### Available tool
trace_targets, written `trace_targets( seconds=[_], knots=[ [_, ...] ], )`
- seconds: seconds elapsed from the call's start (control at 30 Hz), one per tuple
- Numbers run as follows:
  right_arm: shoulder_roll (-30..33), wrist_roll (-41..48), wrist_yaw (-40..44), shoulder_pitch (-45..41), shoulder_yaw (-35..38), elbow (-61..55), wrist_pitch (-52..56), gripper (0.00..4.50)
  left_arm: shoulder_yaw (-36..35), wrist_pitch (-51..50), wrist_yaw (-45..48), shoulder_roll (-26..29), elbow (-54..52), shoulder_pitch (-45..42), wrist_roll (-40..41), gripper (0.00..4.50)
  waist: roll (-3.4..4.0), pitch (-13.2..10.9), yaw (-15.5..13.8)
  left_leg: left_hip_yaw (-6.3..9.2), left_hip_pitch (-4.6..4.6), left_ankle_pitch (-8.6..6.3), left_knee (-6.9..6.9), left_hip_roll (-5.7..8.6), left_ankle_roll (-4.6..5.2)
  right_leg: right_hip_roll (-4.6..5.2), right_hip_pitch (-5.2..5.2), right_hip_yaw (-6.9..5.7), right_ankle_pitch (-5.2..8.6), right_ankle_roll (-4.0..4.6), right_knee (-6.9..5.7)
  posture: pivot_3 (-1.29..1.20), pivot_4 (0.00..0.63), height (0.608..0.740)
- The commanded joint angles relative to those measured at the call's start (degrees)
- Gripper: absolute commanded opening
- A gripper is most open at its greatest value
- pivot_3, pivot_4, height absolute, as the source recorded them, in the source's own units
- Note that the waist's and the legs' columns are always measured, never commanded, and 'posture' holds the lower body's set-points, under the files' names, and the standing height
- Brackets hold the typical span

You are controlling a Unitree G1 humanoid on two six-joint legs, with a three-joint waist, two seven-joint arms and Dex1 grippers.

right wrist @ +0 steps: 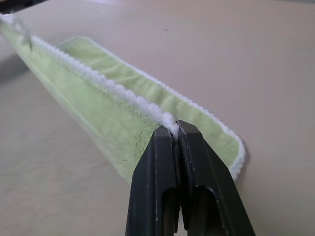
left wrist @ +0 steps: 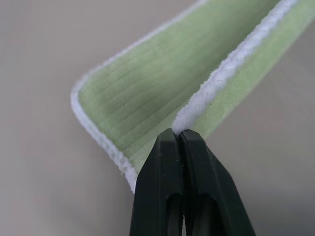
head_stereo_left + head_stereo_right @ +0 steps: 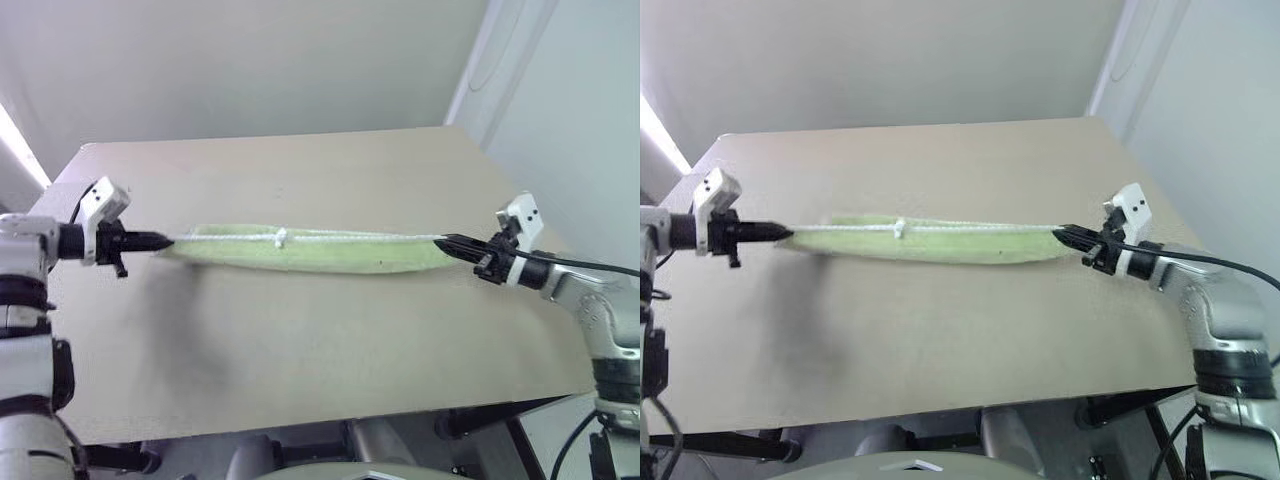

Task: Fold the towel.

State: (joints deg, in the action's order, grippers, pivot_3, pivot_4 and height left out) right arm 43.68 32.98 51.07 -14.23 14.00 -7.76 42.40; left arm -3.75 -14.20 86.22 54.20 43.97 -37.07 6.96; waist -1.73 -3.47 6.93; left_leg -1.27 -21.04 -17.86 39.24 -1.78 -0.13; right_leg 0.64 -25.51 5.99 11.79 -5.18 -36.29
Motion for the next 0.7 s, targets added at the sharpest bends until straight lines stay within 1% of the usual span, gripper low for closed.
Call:
trace_targets(
  seconds=[0.03,0.1,0.17,0.37,0.47,0.53,0.6,0.7],
  knots=[
    [3.4,4.5,0.2,3.2,5.9,-6.8,4.1,0.03,-3.9,-6.1,0.1,4.1,-14.2,8.6,4.4,0.0,-0.02,0.0,-0.2,-0.01,0.21,0.0,-0.01,-0.02,0.0,0.0,0.17,0.0,0.01,0.01,0.02,0.0,0.0,0.712],
    [4.6,5.7,0.5,5.0,6.5,-8.4,5.5,0.03,-4.8,-7.8,-0.8,4.9,-18.0,12.3,5.7,0.0,-0.07,0.0,-0.6,-0.01,0.61,-0.01,-0.06,-0.04,-0.01,0.0,0.52,-0.01,0.03,0.02,0.09,0.0,0.0,0.712],
    [5.4,6.5,1.0,6.7,6.3,-9.8,6.5,0.03,-5.0,-9.4,-1.4,5.3,-20.1,13.8,6.8,0.0,-0.08,0.0,-1.2,-0.01,0.73,-0.01,-0.06,-0.05,-0.01,0.0,0.61,-0.01,0.03,0.02,0.14,0.0,0.0,0.712],
    [7.7,8.9,2.5,12.4,6.1,-15.6,9.2,0.03,-4.1,-10.5,-1.4,8.2,-22.6,15.0,7.4,0.0,-0.08,0.0,-1.4,-0.02,0.71,-0.02,-0.1,-0.04,-0.03,0.0,0.56,-0.02,0.03,0.03,0.19,0.0,0.0,0.712],
    [9.3,7.8,2.6,17.8,6.4,-18.3,8.9,0.03,-3.6,-13.0,-1.0,10.4,-23.3,15.2,7.7,0.0,-0.1,0.0,-1.5,-0.05,0.64,-0.02,-0.24,-0.03,-0.02,0.0,0.47,-0.02,0.08,0.06,0.23,0.0,0.0,0.712],
    [8.9,7.2,1.7,19.6,6.8,-18.2,8.1,0.03,-2.8,-14.5,-0.9,11.1,-24.0,15.4,7.8,0.0,-0.1,0.0,-1.4,-0.09,0.59,-0.03,-0.27,-0.03,-0.01,0.0,0.41,-0.02,0.12,0.07,0.23,0.0,0.0,0.712],
    [7.6,6.0,-0.5,19.0,6.2,-16.8,6.7,0.03,-1.4,-15.0,-1.5,10.5,-23.6,14.4,7.3,0.0,-0.1,0.0,-1.4,-0.16,0.61,-0.03,-0.26,-0.03,-0.02,0.02,0.42,0.01,0.12,0.06,0.23,0.0,0.0,0.712],
    [4.7,2.6,-5.8,15.2,3.0,-13.0,5.1,0.03,1.8,-13.9,-3.7,7.0,-20.0,10.1,5.4,0.0,-0.18,0.0,-1.4,-0.12,0.74,-0.03,-0.21,-0.03,-0.02,0.01,0.5,0.0,0.12,0.07,0.24,0.0,0.0,0.712]
  ],
)
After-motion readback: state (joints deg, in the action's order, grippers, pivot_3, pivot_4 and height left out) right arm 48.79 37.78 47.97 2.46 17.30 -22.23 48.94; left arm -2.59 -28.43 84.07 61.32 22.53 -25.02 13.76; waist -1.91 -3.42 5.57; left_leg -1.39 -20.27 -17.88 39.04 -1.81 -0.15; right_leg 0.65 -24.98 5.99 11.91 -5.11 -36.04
